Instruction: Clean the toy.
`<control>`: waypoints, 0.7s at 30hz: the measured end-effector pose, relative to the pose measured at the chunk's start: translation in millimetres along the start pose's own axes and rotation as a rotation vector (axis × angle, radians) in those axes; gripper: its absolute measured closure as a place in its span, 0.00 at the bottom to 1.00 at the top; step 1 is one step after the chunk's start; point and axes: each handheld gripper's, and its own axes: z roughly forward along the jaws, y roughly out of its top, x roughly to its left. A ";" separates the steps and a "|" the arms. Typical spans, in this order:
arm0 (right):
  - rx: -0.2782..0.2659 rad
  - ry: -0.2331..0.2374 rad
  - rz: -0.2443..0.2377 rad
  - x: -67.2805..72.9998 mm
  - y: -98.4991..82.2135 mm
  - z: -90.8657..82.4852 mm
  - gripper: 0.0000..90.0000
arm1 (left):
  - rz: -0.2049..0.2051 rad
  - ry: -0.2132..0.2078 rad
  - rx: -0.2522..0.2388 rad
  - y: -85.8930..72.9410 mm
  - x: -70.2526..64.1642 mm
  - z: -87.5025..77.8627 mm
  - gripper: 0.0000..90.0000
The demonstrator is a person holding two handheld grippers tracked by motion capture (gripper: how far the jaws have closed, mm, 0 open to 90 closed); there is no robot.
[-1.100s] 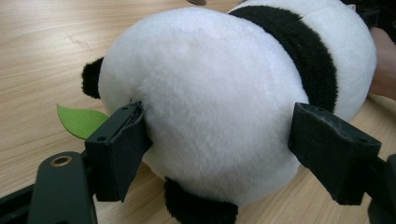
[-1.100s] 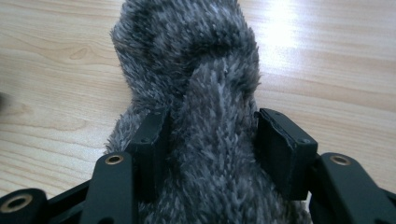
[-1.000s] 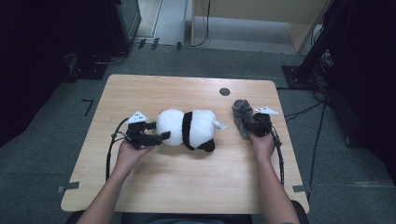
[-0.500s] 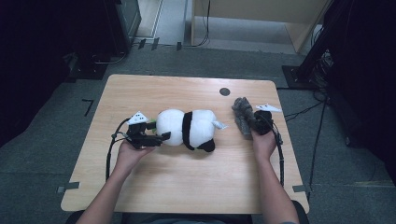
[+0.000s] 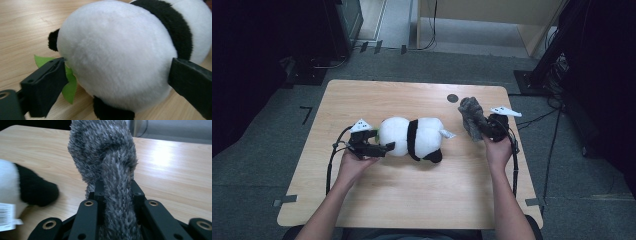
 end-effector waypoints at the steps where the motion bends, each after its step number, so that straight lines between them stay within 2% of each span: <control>1: 0.000 0.005 -0.012 3.0 1.6 -1.5 0.84 | 0.000 0.000 0.000 0.0 0.0 0.0 0.01; 3: -0.002 0.010 -0.037 8.9 4.6 -4.0 0.83 | -0.010 -0.031 0.002 -0.7 1.0 3.9 0.01; 7: -0.004 0.021 -0.070 16.0 8.8 -5.4 0.83 | -0.006 -0.031 0.013 -0.9 -0.5 6.9 0.01; 12: 0.012 0.042 -0.082 21.1 12.6 -5.2 0.83 | 0.001 -0.030 0.011 -1.9 0.3 8.5 0.01; 13: 0.012 0.042 -0.082 21.1 12.6 -5.2 0.83 | 0.001 -0.030 0.011 -1.9 0.3 8.5 0.03; 14: 0.014 0.058 -0.085 24.1 14.7 -5.6 0.83 | 0.044 -0.025 0.004 -2.5 -1.6 7.0 0.08; 15: 0.017 0.073 -0.087 25.6 15.9 -5.3 0.83 | 0.055 -0.020 0.009 -2.6 -2.8 6.8 0.11; 21: 0.045 0.108 -0.128 38.8 25.9 -6.2 0.83 | 0.076 -0.015 0.021 -3.6 -4.9 7.2 0.22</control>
